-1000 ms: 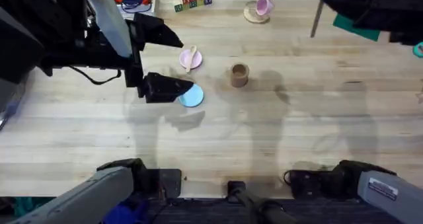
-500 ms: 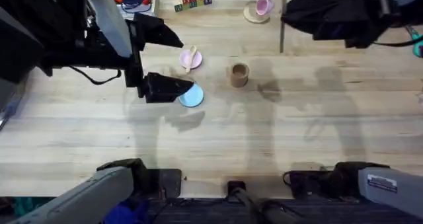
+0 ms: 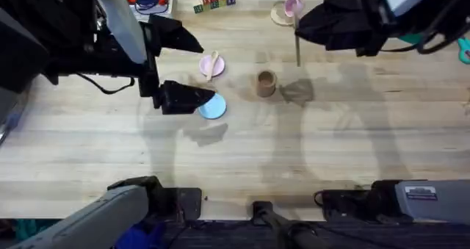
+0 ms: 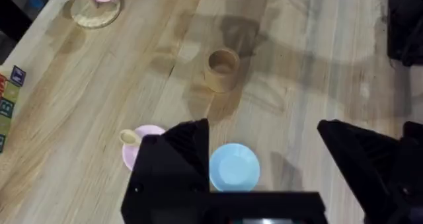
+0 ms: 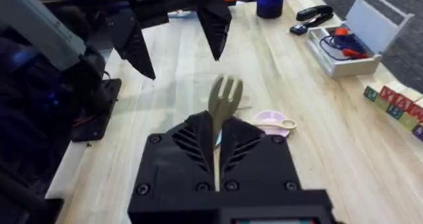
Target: Pick up a utensil and set it on the pink plate, then put the other utensil in the container.
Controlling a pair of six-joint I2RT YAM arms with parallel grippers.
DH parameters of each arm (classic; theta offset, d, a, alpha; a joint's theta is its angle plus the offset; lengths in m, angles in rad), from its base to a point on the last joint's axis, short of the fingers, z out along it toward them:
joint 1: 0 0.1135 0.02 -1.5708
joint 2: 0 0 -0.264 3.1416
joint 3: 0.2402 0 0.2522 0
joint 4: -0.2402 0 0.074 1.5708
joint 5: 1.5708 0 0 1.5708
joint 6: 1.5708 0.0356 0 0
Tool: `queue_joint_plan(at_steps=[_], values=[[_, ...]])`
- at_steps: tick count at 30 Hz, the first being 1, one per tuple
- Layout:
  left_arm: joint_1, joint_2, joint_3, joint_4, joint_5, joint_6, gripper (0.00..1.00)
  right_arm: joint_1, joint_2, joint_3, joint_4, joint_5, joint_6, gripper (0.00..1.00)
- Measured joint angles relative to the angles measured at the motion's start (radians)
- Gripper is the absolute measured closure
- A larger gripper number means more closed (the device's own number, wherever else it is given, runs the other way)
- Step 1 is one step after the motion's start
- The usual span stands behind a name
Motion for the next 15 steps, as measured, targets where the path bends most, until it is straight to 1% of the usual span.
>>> queue_joint_plan(at_steps=[8, 15], values=[[0.0, 0.0, 0.0, -0.001, 0.0, 0.0, 0.008, 0.05, 0.107, 0.0, 0.001, -0.005, -0.091, 0.97], [0.0, 0.0, 0.0, -0.001, 0.0, 0.0, 0.007, 0.073, 0.202, 0.0, 0.02, -0.007, -0.165, 0.97]])
